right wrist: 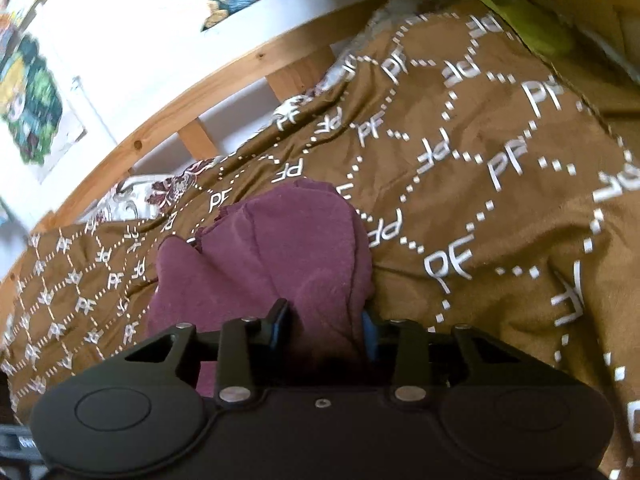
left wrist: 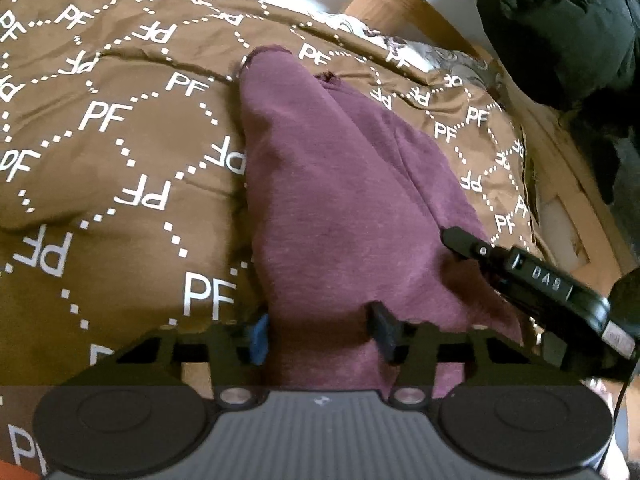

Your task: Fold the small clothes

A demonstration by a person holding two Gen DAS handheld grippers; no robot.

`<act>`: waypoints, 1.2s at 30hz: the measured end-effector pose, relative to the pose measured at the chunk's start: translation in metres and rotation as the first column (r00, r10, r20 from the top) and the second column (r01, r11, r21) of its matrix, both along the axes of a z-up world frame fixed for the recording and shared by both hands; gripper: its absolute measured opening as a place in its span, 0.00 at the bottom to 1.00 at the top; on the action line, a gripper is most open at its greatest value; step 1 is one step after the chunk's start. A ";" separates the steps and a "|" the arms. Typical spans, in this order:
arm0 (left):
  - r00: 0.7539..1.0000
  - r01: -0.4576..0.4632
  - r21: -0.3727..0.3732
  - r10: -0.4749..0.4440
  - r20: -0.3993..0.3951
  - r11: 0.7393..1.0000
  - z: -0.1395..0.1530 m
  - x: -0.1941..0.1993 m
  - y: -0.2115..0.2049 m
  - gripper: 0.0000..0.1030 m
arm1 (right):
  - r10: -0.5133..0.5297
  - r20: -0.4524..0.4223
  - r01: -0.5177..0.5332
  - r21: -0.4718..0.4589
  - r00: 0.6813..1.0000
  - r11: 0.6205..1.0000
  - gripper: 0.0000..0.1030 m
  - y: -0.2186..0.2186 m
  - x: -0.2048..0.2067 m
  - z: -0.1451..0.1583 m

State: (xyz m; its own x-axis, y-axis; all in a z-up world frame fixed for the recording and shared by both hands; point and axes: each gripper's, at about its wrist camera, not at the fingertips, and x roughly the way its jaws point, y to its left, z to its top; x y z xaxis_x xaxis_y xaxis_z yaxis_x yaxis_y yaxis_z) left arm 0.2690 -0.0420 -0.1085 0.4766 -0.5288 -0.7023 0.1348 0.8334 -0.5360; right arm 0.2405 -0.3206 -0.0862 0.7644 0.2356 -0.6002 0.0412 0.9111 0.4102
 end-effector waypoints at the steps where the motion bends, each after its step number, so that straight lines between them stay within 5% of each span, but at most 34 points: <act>1: 1.000 -0.009 -0.006 0.009 0.009 1.000 0.002 -0.001 0.001 0.38 | 0.013 0.013 -0.012 -0.027 1.000 1.000 0.36 0.004 -0.001 0.002; 4: 0.997 -0.009 0.024 0.007 0.070 1.000 0.014 -0.006 -0.002 0.31 | 0.042 0.060 -0.036 -0.096 0.997 0.995 0.30 0.015 -0.005 0.008; 6: 0.990 0.000 0.081 -0.012 0.142 0.997 0.026 -0.012 -0.010 0.29 | 0.073 0.111 -0.058 -0.137 0.991 0.989 0.20 0.022 -0.010 0.013; 9: 0.963 -0.013 0.179 -0.035 0.266 0.984 0.048 -0.026 -0.018 0.28 | 0.135 0.199 -0.089 -0.224 0.971 0.971 0.18 0.036 -0.020 0.024; 18: 0.821 -0.162 0.327 -0.057 0.569 0.931 0.093 -0.051 -0.016 0.28 | 0.222 0.425 -0.051 -0.378 0.878 0.924 0.15 0.080 -0.027 0.053; 21: 0.775 -0.240 0.392 -0.068 0.629 0.888 0.096 -0.049 -0.017 0.29 | 0.254 0.485 -0.037 -0.414 0.837 0.910 0.15 0.099 -0.020 0.060; 24: 0.791 -0.289 0.403 -0.020 0.611 0.868 0.090 -0.034 -0.008 0.30 | 0.270 0.486 -0.058 -0.407 0.831 0.912 0.15 0.111 -0.001 0.058; 32: 0.918 -0.277 0.373 0.130 0.374 0.886 0.050 0.010 0.016 0.32 | 0.245 0.317 -0.130 -0.342 0.916 0.931 0.13 0.118 0.048 0.016; 36: 0.932 -0.284 0.404 0.152 0.328 0.870 0.041 0.010 0.018 0.45 | 0.194 0.261 -0.119 -0.278 0.945 0.953 0.13 0.100 0.054 0.003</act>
State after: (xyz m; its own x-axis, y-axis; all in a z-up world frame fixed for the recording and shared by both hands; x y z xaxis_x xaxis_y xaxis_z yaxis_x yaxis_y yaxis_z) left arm 0.2794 -0.0238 -0.0678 0.7514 -0.0577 -0.6573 0.0090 0.9970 -0.0773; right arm 0.2948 -0.2205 -0.0828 0.8767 0.2338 -0.4204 -0.1937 0.9715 0.1364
